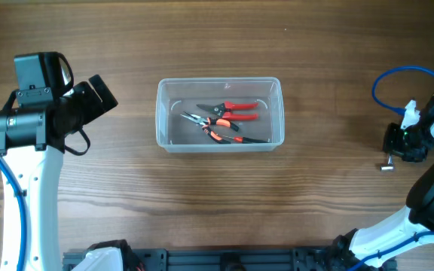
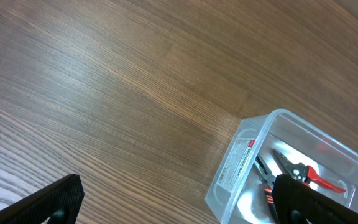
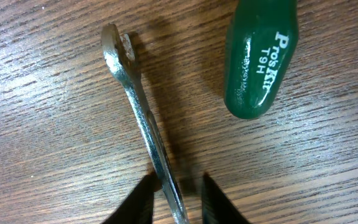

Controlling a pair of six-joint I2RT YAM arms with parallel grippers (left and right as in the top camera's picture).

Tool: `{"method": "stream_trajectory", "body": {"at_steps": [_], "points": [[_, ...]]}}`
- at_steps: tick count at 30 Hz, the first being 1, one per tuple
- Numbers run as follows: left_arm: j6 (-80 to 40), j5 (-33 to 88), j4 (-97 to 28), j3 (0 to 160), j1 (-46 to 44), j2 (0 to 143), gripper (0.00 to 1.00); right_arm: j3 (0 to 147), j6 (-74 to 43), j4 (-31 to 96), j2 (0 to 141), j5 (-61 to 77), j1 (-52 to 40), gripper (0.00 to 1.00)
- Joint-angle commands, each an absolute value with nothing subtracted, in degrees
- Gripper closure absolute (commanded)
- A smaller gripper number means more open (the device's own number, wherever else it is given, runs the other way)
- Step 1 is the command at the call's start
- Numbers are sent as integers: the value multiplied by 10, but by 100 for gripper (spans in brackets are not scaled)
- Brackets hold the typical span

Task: Pack container
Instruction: 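Lower the right gripper and grasp the silver wrench, then carry the wrench into the container and release it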

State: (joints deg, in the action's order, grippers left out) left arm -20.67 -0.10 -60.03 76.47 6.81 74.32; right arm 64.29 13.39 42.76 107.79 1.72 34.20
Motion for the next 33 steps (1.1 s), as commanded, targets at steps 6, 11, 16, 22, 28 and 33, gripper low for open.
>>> {"method": "stream_trajectory", "body": {"at_steps": [6, 11, 16, 22, 28, 33], "points": [[-197, 6, -601, 769, 65, 746, 0, 625, 135, 431, 1095, 46, 341, 88], [-197, 6, -601, 769, 65, 746, 0, 625, 135, 431, 1095, 46, 341, 96], [-197, 6, -601, 769, 65, 746, 0, 626, 134, 430, 1095, 47, 339, 96], [-197, 6, -601, 769, 65, 746, 0, 639, 133, 441, 1092, 61, 328, 96], [-197, 6, -601, 769, 65, 746, 0, 733, 132, 515, 1068, 64, 261, 96], [-197, 6, -601, 769, 65, 746, 0, 841, 131, 590, 1023, 80, 171, 96]]}}
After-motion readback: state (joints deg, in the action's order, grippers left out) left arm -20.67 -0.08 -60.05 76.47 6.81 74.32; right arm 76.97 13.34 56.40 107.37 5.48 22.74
